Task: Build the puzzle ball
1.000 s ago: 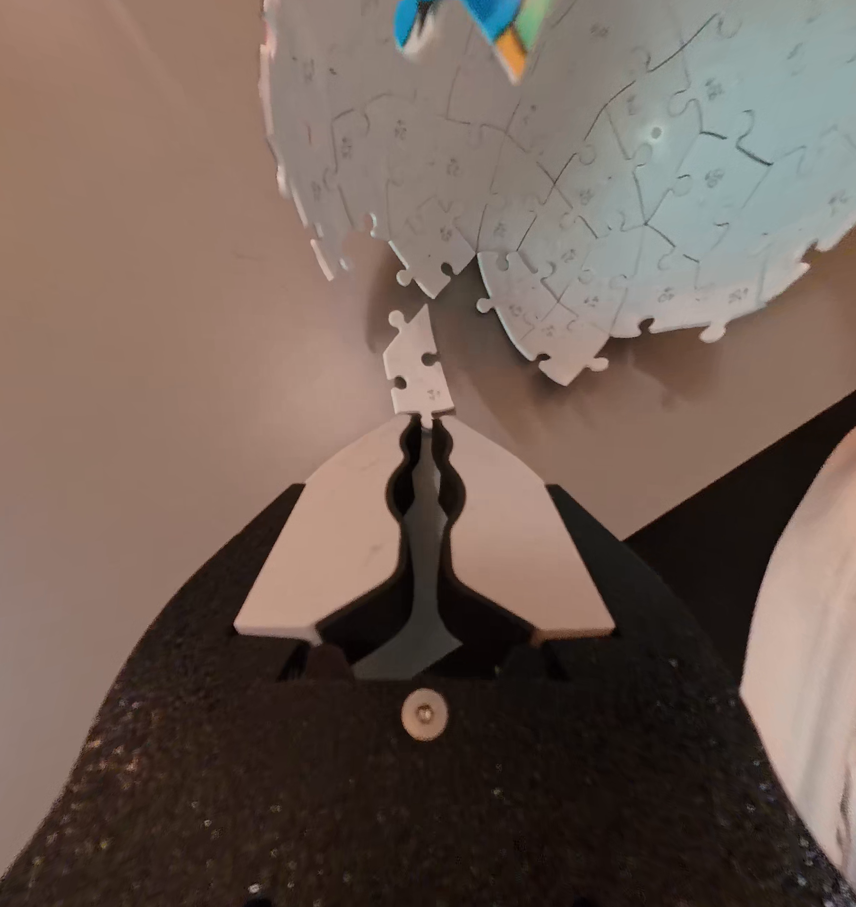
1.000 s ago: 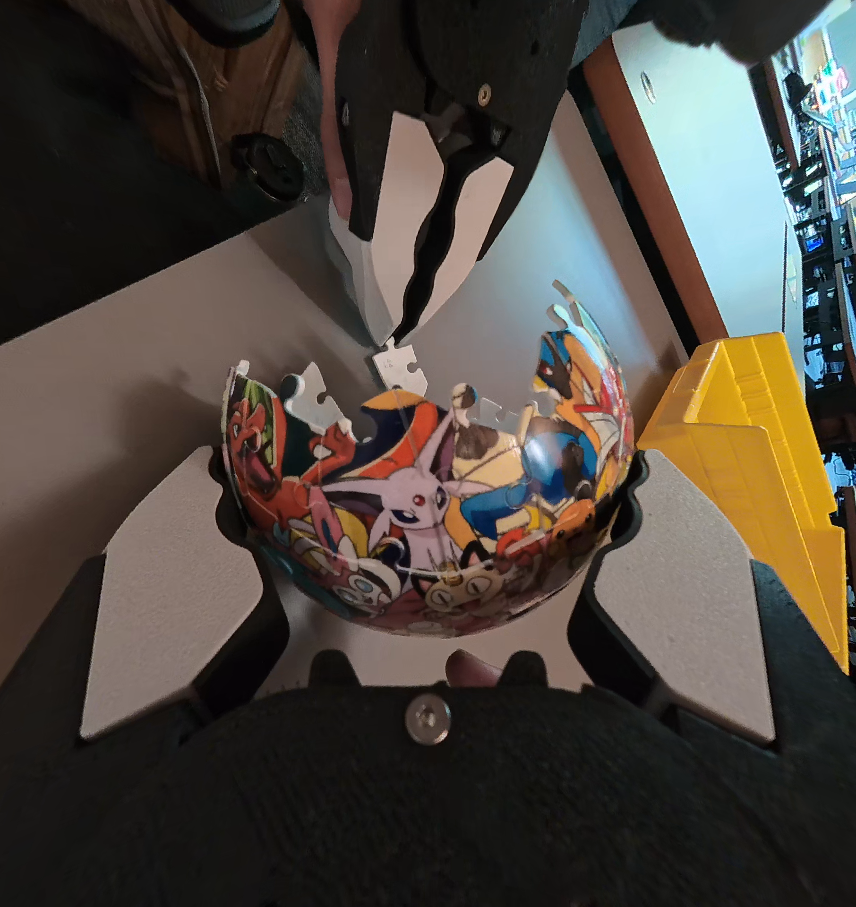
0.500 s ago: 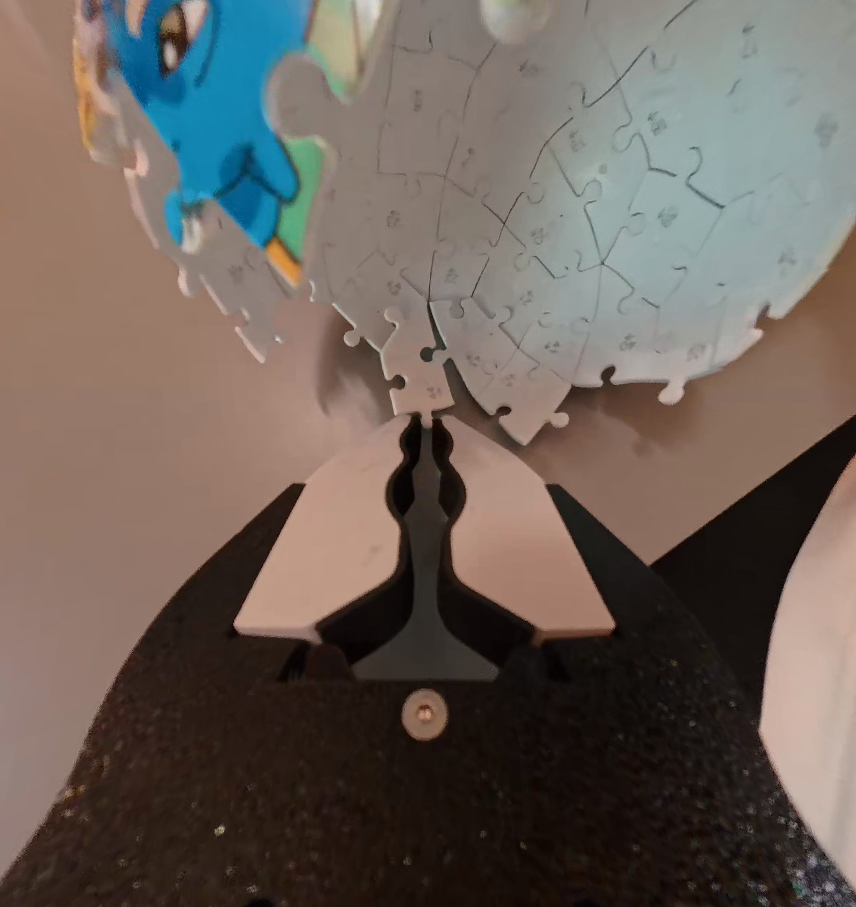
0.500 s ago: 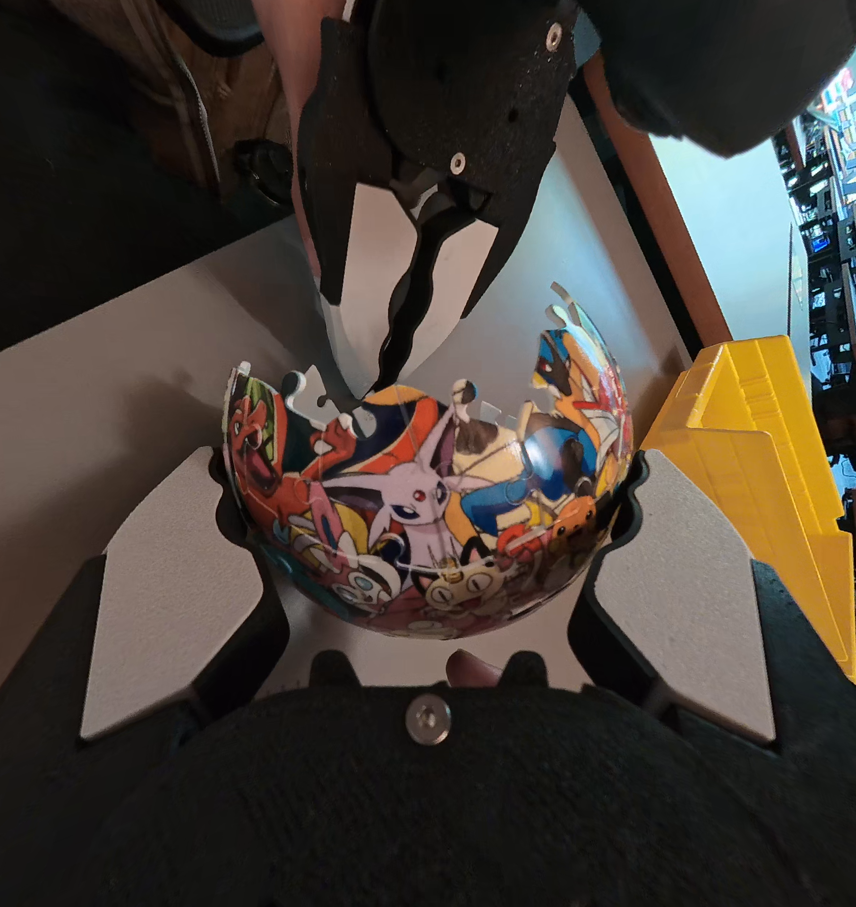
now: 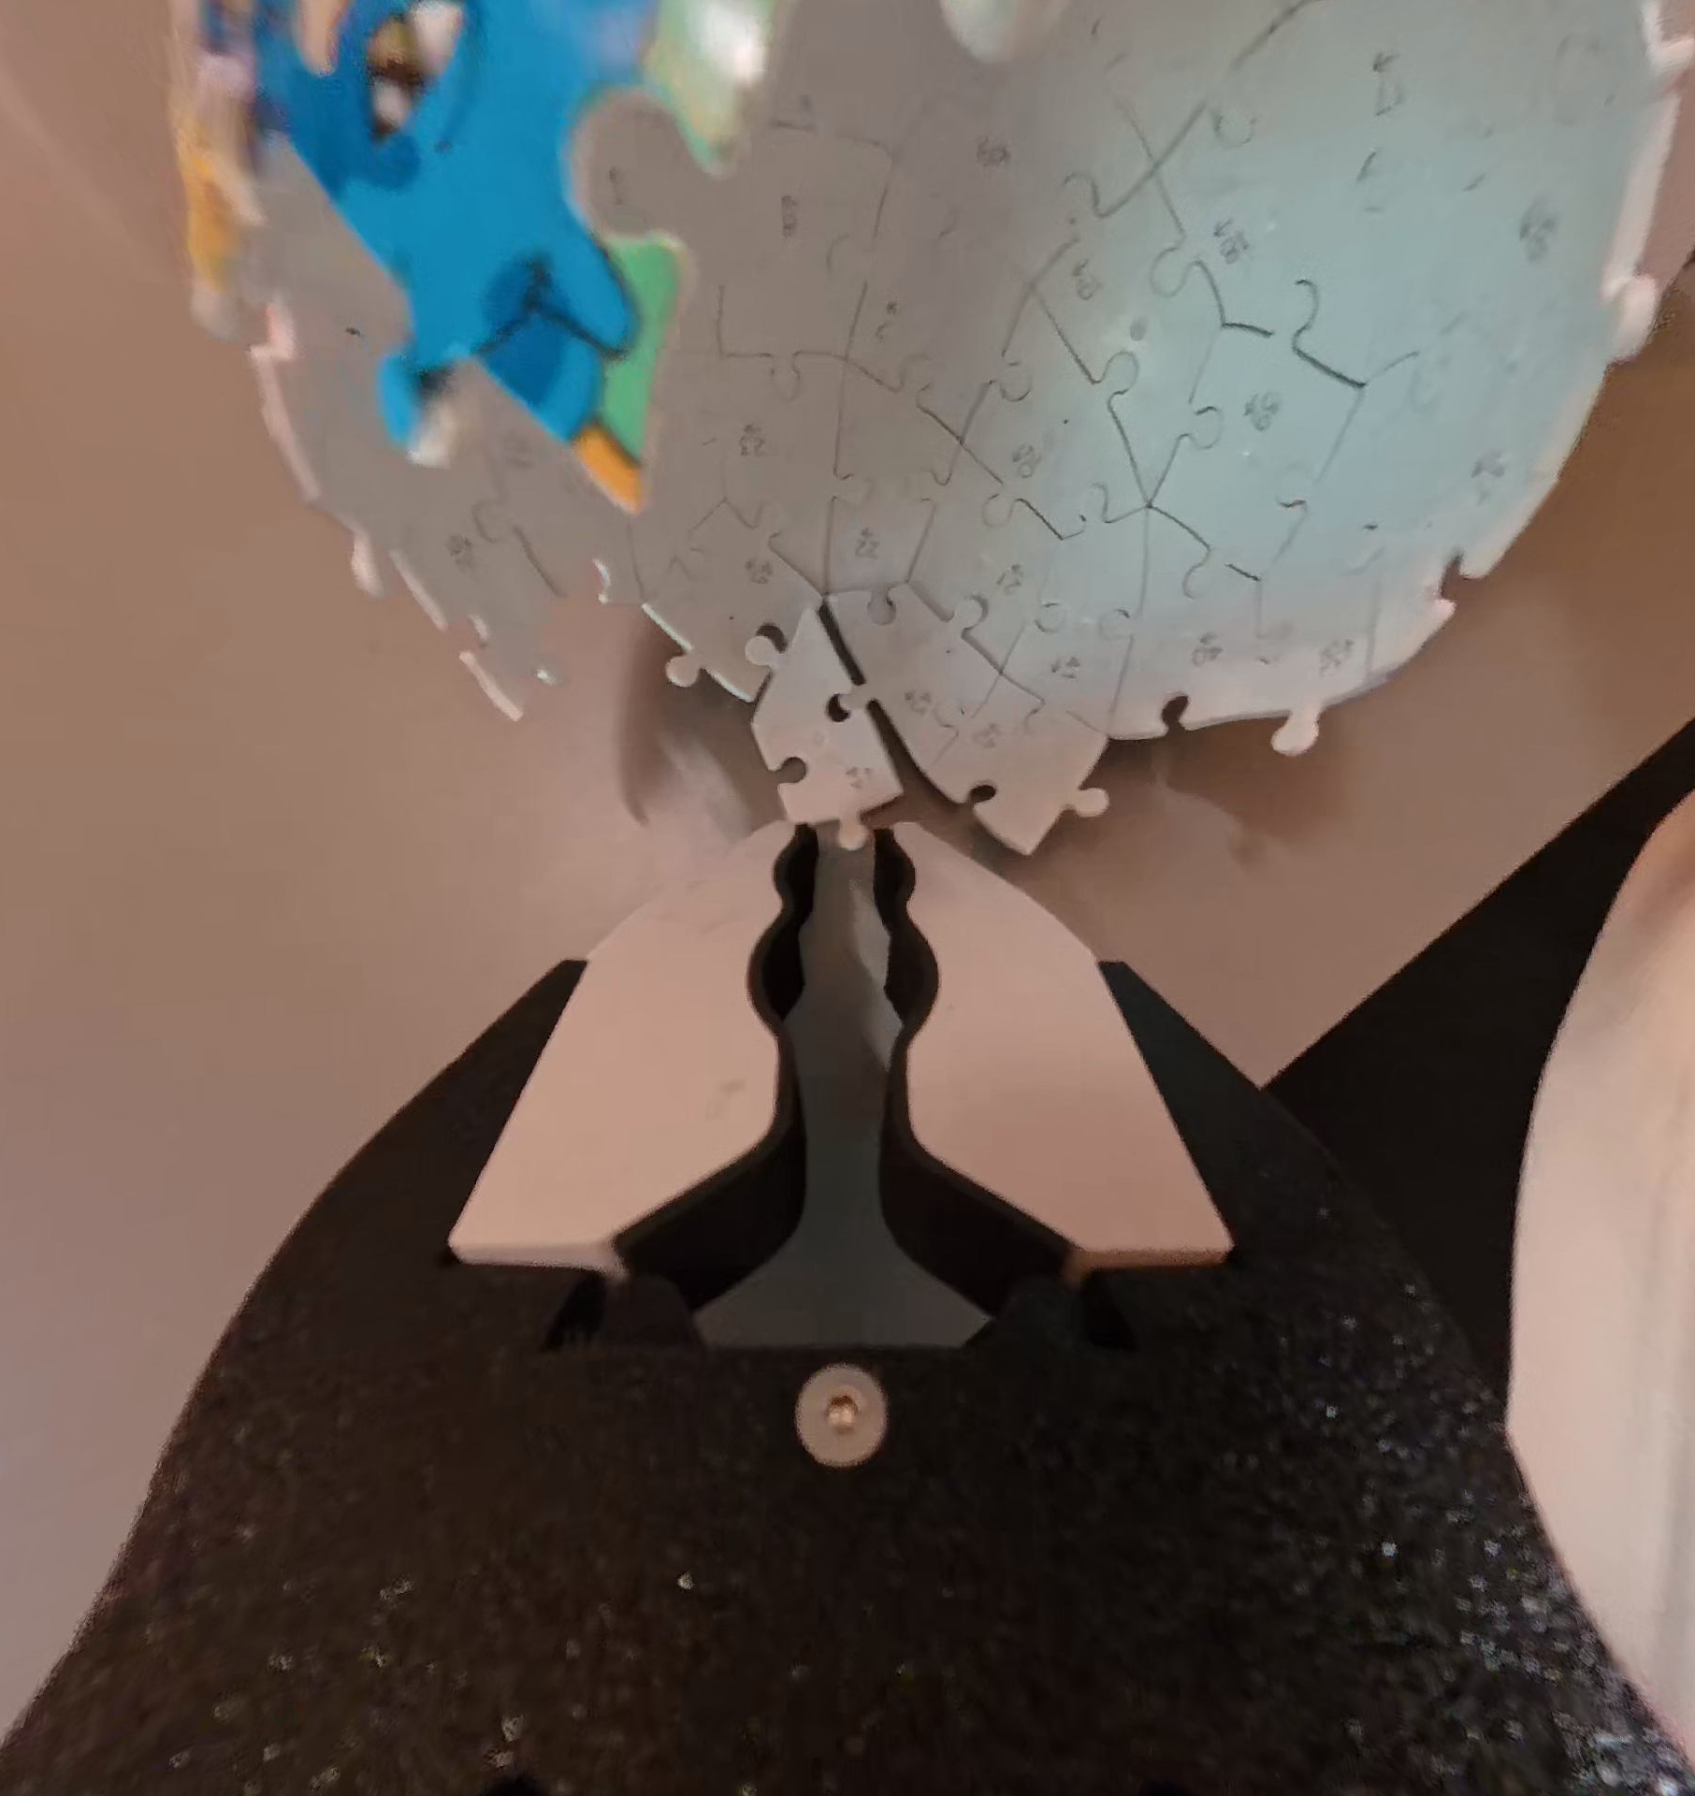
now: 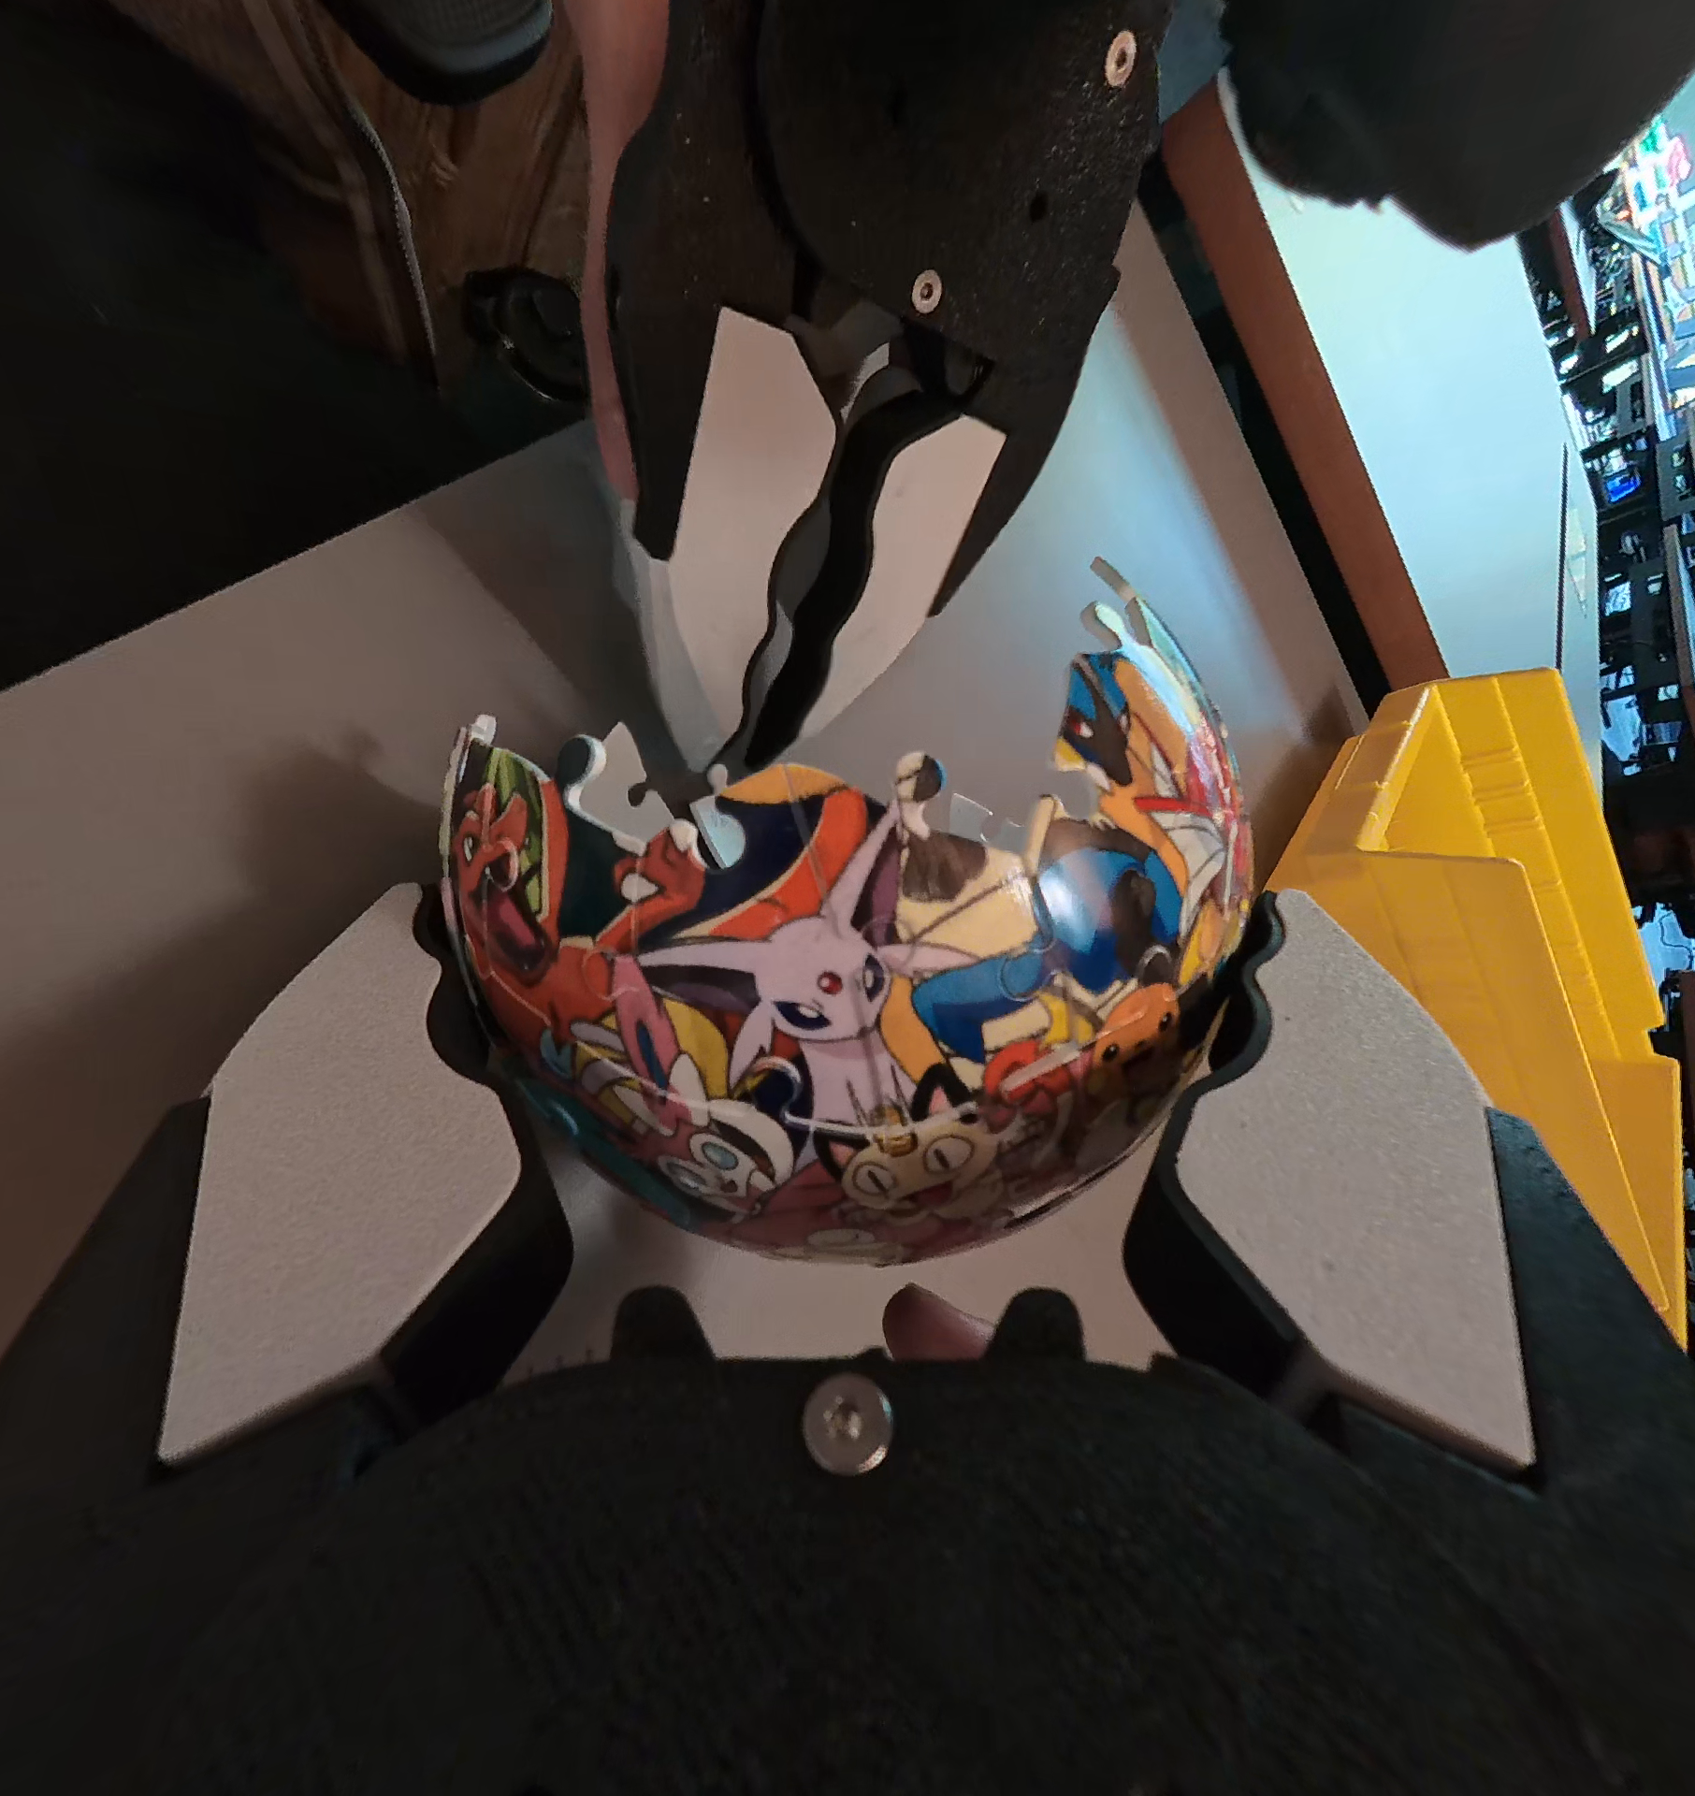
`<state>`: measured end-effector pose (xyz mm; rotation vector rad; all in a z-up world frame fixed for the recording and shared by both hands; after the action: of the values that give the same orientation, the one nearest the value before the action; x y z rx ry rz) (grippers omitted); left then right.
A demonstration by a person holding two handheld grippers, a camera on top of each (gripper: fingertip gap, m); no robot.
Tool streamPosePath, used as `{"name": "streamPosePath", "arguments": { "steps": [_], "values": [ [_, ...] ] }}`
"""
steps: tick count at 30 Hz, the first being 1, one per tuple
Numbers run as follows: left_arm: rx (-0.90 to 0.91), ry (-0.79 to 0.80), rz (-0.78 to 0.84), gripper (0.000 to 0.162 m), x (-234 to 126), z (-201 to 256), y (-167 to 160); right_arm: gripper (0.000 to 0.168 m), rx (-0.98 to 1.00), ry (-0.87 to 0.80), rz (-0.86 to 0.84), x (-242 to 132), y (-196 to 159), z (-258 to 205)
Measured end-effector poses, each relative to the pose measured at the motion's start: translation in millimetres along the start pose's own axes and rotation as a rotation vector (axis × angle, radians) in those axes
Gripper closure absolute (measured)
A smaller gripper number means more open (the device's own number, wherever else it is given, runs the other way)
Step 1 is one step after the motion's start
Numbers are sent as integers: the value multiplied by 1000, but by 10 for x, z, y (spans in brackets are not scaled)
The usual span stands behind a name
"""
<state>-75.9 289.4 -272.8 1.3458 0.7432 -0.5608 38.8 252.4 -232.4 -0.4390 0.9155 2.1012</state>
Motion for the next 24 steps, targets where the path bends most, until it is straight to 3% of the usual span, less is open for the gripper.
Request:
{"name": "streamPosePath", "arguments": {
  "steps": [1,4,9,14,24],
  "values": [
    [-12,25,22,149,-15,-35,13,23,-3,0,-2,1,4,-1],
    [-103,95,121,139,-13,-140,59,23,-6,0,-5,7,12,1],
    [-264,196,123,84,102,-269,21,22,10,-2,-6,17,9,13],
    [-323,205,110,81,130,-344,60,23,39,1,-6,35,-1,38],
    [-264,224,49,75,150,-391,127,22,113,77,13,109,6,150]
  ]
}}
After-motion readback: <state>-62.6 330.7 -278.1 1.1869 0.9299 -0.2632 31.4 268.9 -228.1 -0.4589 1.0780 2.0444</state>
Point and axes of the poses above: each gripper's, where its closed fingertips meet, x out along the fingers, y out of its top, z = x × y across the jaws, the point moved 7 cm from there along -x, back along the fingers, and after that the axes turned 8 degrees about -x, right-handed, at the moved point
